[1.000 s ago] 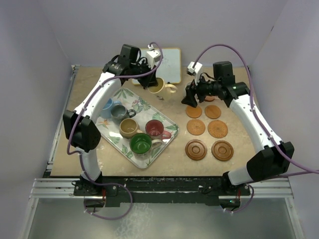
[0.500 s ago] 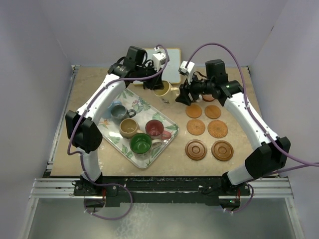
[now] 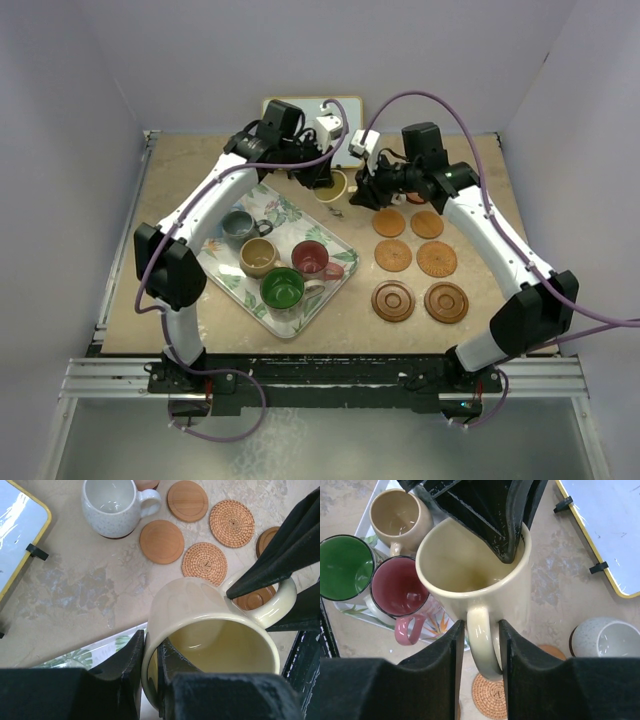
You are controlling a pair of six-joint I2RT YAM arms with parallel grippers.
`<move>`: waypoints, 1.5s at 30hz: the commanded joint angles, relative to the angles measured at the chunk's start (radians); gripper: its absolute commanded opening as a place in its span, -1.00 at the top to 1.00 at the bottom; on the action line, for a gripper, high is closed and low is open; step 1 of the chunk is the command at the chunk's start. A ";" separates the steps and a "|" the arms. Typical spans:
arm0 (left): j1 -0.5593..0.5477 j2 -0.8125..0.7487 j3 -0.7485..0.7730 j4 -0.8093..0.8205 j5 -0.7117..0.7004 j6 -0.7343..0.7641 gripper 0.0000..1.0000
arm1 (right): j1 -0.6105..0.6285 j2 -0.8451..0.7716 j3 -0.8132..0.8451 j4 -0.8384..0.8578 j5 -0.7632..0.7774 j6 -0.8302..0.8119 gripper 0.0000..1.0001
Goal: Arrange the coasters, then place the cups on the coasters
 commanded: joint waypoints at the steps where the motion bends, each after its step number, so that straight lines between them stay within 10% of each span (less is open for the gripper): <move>1: -0.011 -0.097 0.006 0.056 0.051 0.002 0.94 | 0.010 0.003 0.026 0.028 0.021 -0.021 0.38; 8: -0.011 -0.101 0.006 0.051 0.042 0.018 0.93 | 0.010 -0.019 -0.016 0.001 0.023 -0.055 1.00; 15: 0.030 -0.098 0.017 0.040 0.060 0.038 -0.11 | -0.020 -0.102 -0.140 0.038 0.062 -0.099 1.00; 19: 0.107 -0.091 0.023 0.070 0.100 -0.002 -0.37 | -0.112 -0.149 -0.222 0.084 0.034 -0.102 1.00; 33: 0.202 -0.094 -0.079 0.085 0.059 0.056 -0.55 | -0.403 -0.291 -0.662 0.606 0.049 -0.110 1.00; 45: 0.207 -0.083 -0.104 0.078 0.046 0.080 -0.59 | -0.545 -0.172 -0.687 0.760 -0.018 -0.114 1.00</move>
